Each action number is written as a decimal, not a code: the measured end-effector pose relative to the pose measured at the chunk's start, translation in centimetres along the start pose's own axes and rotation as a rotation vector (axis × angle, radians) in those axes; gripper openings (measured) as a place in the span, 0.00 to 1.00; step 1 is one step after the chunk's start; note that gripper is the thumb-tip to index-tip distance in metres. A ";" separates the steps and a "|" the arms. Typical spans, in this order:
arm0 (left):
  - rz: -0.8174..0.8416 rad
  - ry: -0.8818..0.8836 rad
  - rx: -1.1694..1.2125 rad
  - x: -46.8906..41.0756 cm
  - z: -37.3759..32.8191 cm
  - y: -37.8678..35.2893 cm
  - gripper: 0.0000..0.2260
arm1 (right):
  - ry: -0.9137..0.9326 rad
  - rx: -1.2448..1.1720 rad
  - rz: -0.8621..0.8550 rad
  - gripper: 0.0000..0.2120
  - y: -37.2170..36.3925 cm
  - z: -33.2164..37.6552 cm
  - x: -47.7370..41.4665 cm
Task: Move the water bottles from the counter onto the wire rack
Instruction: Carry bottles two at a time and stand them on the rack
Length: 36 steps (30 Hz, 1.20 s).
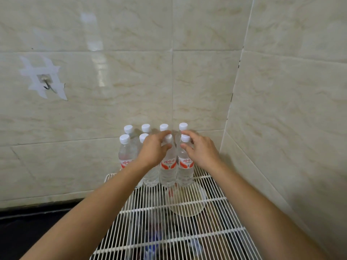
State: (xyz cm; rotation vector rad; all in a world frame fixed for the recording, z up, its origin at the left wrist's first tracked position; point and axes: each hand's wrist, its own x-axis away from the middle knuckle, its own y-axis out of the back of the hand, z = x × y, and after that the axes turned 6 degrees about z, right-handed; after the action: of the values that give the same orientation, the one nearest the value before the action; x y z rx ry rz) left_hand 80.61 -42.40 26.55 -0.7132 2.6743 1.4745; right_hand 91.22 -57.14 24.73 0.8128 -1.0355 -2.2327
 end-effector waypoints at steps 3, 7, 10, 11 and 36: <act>-0.060 -0.003 0.035 1.0 0.2 -0.5 0.24 | 0.028 0.011 -0.007 0.24 -0.4 -0.3 0.7; -0.190 -0.030 0.103 3.3 1.2 0.6 0.25 | 0.063 -0.038 -0.136 0.32 -0.5 0.2 1.7; -0.338 -0.147 -0.077 6.9 2.8 1.2 0.21 | 0.197 -0.009 -0.341 0.28 -1.0 1.4 2.3; -0.391 -0.168 -0.150 8.2 3.7 1.5 0.20 | 0.268 0.016 -0.393 0.27 -1.5 1.9 2.4; -0.526 0.853 -0.708 60.4 23.8 23.1 0.31 | 0.818 -0.043 0.171 0.36 -31.4 43.5 21.7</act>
State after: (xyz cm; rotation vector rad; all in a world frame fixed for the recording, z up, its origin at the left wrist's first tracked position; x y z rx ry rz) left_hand 12.41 -36.05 18.57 -2.2990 1.9088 2.2625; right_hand 38.99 -33.84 15.99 1.3872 -0.6145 -1.5232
